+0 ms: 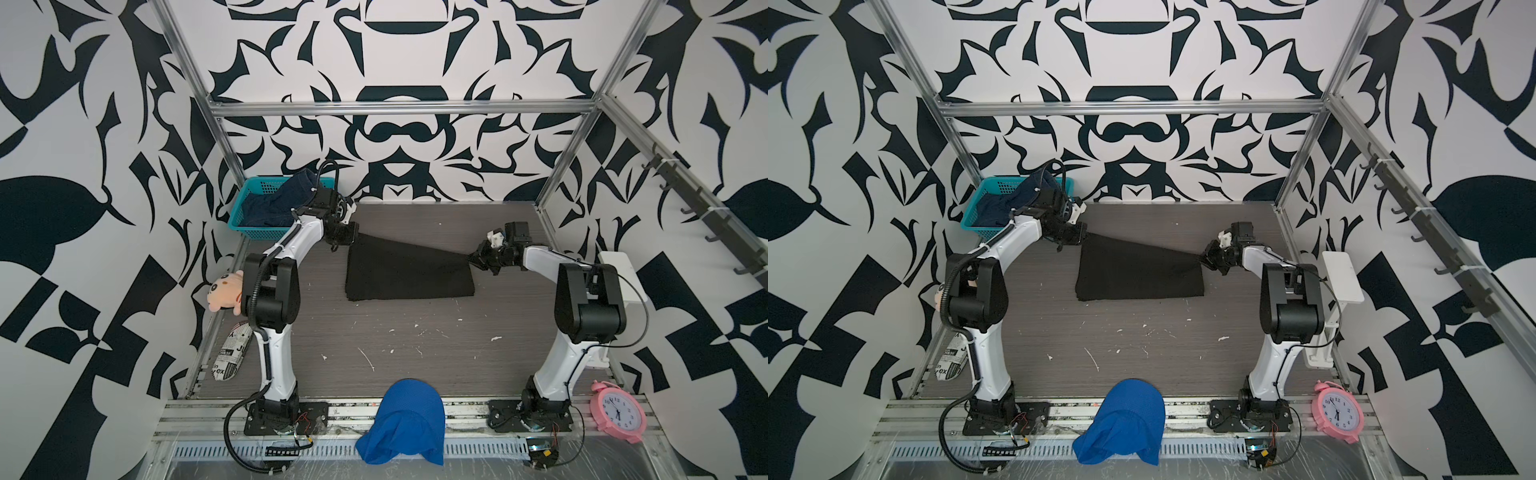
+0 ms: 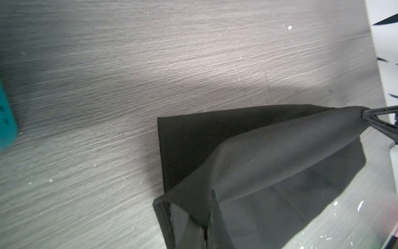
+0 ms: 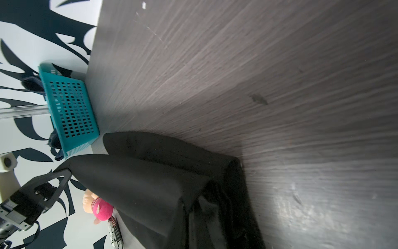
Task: Fold and stack the skirts
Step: 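Lay the folded edge down on the far half and open both grippers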
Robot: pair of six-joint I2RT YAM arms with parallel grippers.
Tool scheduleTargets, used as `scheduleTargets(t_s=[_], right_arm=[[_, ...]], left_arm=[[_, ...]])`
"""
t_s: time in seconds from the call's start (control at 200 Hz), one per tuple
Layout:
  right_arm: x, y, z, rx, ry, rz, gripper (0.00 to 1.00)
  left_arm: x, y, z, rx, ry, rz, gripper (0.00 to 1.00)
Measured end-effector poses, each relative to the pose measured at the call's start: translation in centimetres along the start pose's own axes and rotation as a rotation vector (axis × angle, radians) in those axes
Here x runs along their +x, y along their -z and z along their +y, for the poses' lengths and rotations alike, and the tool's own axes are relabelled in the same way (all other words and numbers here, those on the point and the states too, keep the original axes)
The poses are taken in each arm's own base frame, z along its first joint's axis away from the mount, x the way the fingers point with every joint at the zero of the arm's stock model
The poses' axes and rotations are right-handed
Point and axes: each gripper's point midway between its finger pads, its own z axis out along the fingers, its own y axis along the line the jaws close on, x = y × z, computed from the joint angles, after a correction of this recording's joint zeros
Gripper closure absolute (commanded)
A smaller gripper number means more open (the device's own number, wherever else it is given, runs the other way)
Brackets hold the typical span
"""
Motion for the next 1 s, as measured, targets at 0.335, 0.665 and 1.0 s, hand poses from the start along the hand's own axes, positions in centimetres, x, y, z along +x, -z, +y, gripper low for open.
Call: scheduleTargets(t_s=[0.335, 0.665, 1.0], right_arm=[[-0.6, -0.5, -0.4, 0.013, -0.004, -0.007, 0.93], [-2.9, 2.0, 1.3, 0.043, 0.030, -0.072, 0.52], [-2.6, 9.9, 8.3, -0.016, 0.172, -0.210, 0.80]], left_arm=[[0.7, -1.9, 1.7, -0.043, -0.002, 0.051, 0.47], [-1.0, 1.4, 3.0, -0.149, -0.003, 0.018, 0.31], [-3.7, 13.4, -3.7, -0.154, -0.049, -0.254, 0.44]])
